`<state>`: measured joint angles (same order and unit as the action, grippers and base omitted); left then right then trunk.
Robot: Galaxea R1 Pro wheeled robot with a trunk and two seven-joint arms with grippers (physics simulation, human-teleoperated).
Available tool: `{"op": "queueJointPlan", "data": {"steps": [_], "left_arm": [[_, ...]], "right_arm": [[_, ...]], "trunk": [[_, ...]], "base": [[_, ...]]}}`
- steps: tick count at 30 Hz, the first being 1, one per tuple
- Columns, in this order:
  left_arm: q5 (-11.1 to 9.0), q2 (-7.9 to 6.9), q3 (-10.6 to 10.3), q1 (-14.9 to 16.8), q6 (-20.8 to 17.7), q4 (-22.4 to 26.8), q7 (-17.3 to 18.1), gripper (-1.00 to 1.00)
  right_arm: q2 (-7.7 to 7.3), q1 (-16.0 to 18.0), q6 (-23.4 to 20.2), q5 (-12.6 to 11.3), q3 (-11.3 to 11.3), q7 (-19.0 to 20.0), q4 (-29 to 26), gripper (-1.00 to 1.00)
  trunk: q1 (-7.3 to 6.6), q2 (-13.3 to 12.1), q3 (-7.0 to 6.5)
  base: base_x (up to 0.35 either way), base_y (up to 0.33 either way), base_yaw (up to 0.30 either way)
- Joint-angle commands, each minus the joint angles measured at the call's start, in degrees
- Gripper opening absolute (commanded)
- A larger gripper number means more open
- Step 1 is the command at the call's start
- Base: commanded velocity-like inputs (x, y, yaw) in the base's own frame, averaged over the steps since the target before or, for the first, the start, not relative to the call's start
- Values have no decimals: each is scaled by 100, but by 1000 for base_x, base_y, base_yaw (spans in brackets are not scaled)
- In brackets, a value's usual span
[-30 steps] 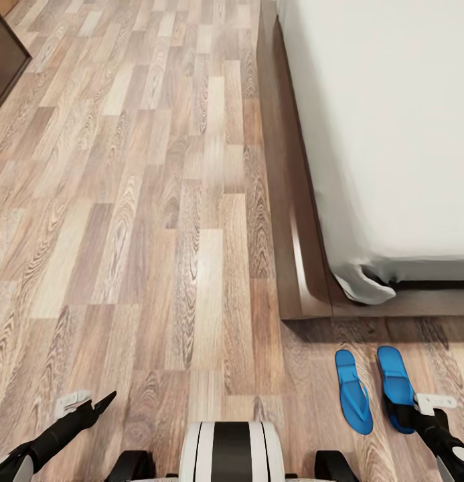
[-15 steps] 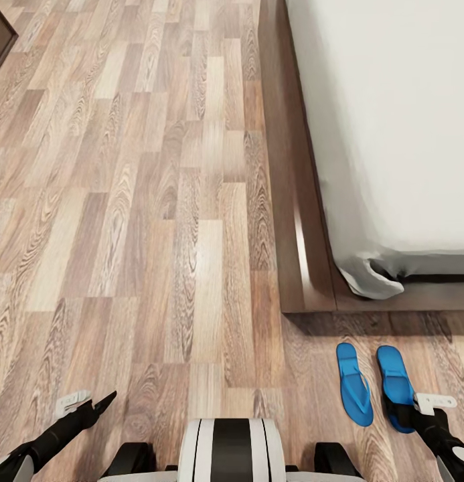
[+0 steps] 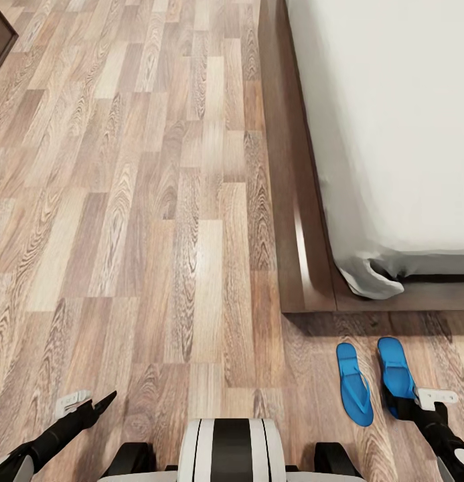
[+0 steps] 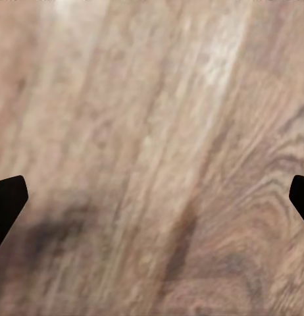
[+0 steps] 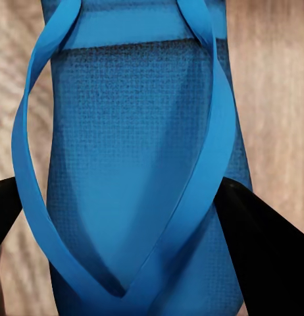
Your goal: In the bedroom, move the book from the bed onto either nightstand, and place the two sandals side by side next to the bed.
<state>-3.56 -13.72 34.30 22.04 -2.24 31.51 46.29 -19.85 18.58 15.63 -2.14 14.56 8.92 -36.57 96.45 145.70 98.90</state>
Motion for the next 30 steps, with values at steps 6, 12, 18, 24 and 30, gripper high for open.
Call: {"op": "queueJointPlan", "data": {"steps": [6, 12, 18, 24, 30], "left_arm": [[-22, 0, 15, 2, -31, -5, 30, 100], [-22, -1, 15, 3, -31, -5, 27, 100], [-21, 1, 15, 3, -31, -5, 29, 100], [-22, 0, 15, 3, -31, -5, 29, 100], [-22, 0, 15, 3, -31, -5, 33, 100]], "right_arm": [[1, 5, 10, -15, 21, 16, 9, -100], [2, 6, 10, -3, 21, 5, 9, -100], [6, 6, 10, -3, 21, 4, 9, -100], [4, 6, 10, -5, 21, 13, 9, -100], [4, 6, 10, -7, 21, 11, 6, -100]], "trunk": [[10, 6, 91], [25, 14, 224], [38, 21, 335], [38, 21, 335], [38, 21, 335]], "base": [[0, 0, 0], [0, 0, 0], [0, 0, 0], [0, 0, 0], [0, 0, 0]]}}
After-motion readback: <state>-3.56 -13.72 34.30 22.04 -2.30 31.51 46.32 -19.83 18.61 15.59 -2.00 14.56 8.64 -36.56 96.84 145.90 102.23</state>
